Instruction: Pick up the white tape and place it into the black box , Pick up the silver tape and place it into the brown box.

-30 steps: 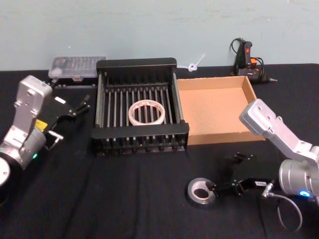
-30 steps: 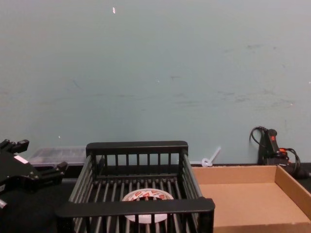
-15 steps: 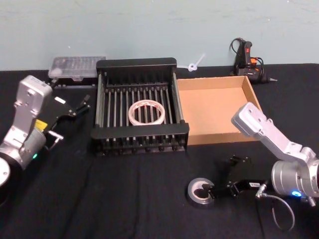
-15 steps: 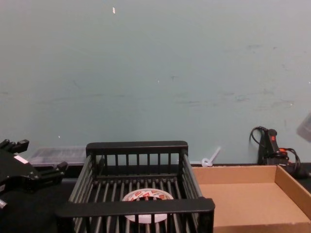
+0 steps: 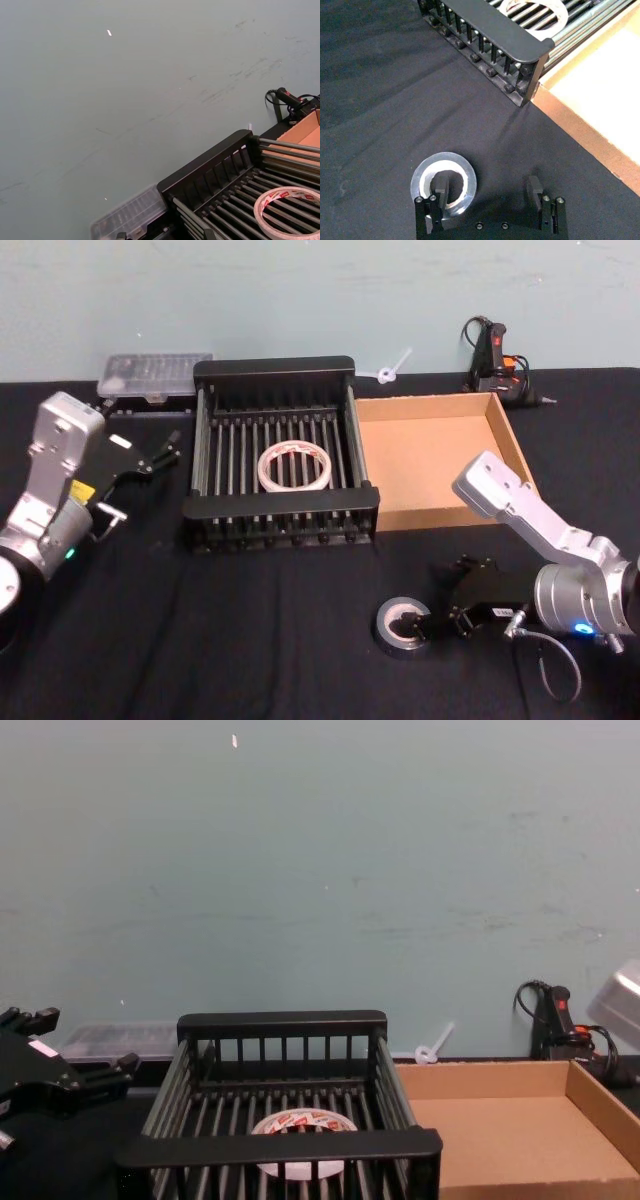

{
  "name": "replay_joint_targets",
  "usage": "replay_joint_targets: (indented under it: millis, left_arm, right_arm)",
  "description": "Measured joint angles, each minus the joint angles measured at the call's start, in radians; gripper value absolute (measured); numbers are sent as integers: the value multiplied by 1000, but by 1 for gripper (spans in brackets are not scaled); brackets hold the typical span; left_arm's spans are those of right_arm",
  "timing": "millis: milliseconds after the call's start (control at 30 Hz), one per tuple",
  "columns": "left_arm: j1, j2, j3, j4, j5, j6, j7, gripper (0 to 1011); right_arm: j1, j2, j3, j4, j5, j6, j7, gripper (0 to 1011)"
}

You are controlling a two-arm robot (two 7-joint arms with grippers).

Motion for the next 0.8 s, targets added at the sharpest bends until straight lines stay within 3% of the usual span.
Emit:
replay_joint_targets:
  millis: [800]
  left_arm:
    - [0,0,0,0,0,0,0,1001]
  right_arm:
    - [14,-8,-13,17,-20,-1,19,1000]
